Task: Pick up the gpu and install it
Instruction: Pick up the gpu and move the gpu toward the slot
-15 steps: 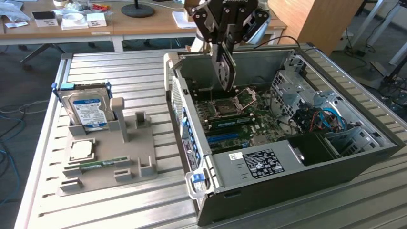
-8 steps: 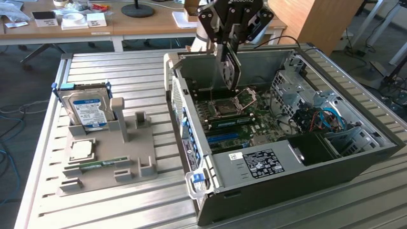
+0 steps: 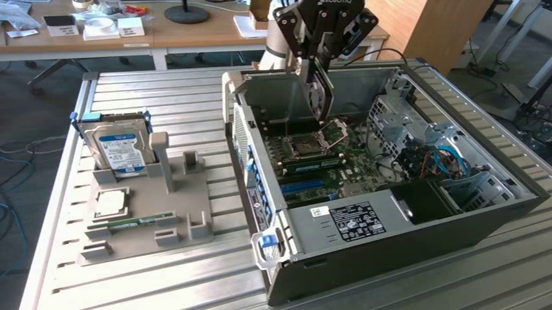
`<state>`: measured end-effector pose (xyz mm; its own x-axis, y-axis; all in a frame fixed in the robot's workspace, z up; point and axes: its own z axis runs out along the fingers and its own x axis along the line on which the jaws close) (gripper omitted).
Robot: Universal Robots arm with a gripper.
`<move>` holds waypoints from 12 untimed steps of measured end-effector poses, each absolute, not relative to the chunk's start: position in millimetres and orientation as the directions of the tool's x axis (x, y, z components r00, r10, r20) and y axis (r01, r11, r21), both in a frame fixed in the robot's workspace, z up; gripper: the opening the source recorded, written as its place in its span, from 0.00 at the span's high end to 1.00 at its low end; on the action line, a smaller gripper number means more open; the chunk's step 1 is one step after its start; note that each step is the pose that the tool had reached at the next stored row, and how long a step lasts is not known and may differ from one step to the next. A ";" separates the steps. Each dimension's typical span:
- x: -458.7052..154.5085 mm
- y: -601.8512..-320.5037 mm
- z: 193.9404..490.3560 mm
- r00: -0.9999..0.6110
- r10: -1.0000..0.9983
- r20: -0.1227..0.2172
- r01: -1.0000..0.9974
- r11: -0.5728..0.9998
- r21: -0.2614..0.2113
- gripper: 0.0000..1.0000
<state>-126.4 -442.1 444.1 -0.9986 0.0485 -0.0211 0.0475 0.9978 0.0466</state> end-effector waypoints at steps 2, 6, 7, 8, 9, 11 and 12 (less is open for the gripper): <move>-124.4 -442.0 444.0 -0.999 0.049 -0.021 0.048 0.998 0.047 0.73; -122.8 -442.0 444.1 -0.999 0.049 -0.021 0.047 0.998 0.047 0.73; -122.4 -442.0 444.1 -0.999 0.049 -0.021 0.048 0.998 0.047 0.73; -122.1 -442.0 444.1 -0.999 0.049 -0.021 0.048 0.998 0.047 0.73; -121.7 -442.0 444.0 -0.999 0.049 -0.021 0.048 0.998 0.047 0.73; -121.0 -442.0 444.1 -0.999 0.049 -0.021 0.048 0.998 0.047 0.73; -120.7 -442.0 444.1 -0.999 0.049 -0.021 0.048 0.998 0.047 0.73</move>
<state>-120.7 -442.0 444.1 -0.9986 0.0486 -0.0211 0.0475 0.9978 0.0466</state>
